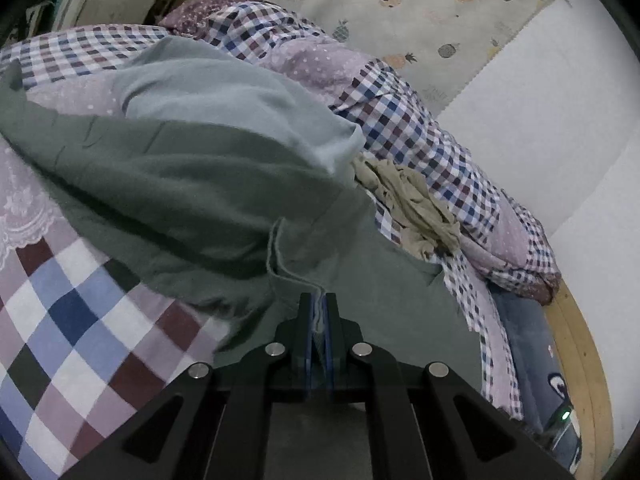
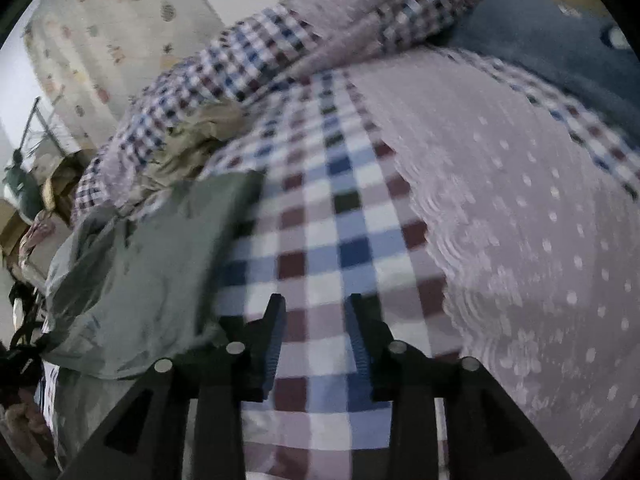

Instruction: Fold clothes

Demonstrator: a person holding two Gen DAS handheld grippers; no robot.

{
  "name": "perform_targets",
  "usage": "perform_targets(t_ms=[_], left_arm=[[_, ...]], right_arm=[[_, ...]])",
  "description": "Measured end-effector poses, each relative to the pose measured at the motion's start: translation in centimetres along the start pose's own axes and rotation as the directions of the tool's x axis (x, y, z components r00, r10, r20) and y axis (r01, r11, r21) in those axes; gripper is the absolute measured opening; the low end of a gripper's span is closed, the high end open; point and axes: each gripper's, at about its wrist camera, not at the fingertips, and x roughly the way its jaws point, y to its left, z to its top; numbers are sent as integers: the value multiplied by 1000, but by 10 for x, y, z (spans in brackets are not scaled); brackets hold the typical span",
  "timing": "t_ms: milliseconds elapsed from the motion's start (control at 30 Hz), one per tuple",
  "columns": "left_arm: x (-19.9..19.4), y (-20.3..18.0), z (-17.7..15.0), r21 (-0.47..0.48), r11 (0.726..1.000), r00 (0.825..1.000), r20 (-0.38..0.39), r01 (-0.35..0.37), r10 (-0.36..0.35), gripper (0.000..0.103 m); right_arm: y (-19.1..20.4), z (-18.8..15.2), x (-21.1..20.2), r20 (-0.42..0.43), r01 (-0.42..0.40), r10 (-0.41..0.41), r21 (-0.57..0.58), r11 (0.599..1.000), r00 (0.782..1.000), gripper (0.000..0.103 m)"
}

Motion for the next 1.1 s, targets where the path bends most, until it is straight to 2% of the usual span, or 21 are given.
perform_targets(t_ms=[67,167,300,433,567,733,867,933,967,1000,1100], left_arm=[[4,10,-5,-2,1000,1000,-14,6,-6,3],[13,17,-4,-39,999,999,-51,4,-6,3],[18,18,-5,-32,999,998,-66,-5,3,3],[23,19,-9,-16,1000,995,-94,-19,18,3],[29,19,-8,-7,999,993,-109,-43,42,3],[33,18,-5,-3,999,992,-118,-46,45,3],[37,19,0,-11,999,992,-117,-48,46,3],[38,19,2,-14,999,992,-116,-52,50,3],[38,19,2,-14,998,992,-116,-53,51,3],[39,18,2,-14,998,992,-117,-54,52,3],[41,17,5,-15,998,992,-114,-55,53,3]], right_arm=[[12,12,-3,14,-38,38,-35,999,999,42],[36,46,8,6,-86,87,-108,990,996,43],[63,93,52,-73,-142,131,-179,974,989,44],[67,127,118,-164,-131,105,-158,979,981,44],[66,136,161,-246,-66,5,-238,969,969,44],[68,140,184,-283,-104,15,-302,948,959,44],[83,135,197,-301,-98,-29,-395,913,953,44],[92,132,202,-300,-94,-49,-443,892,952,34],[96,130,203,-296,-84,-64,-462,883,953,12],[101,128,203,-282,-62,-89,-487,871,955,4],[112,127,197,-220,15,-163,-550,835,962,3]])
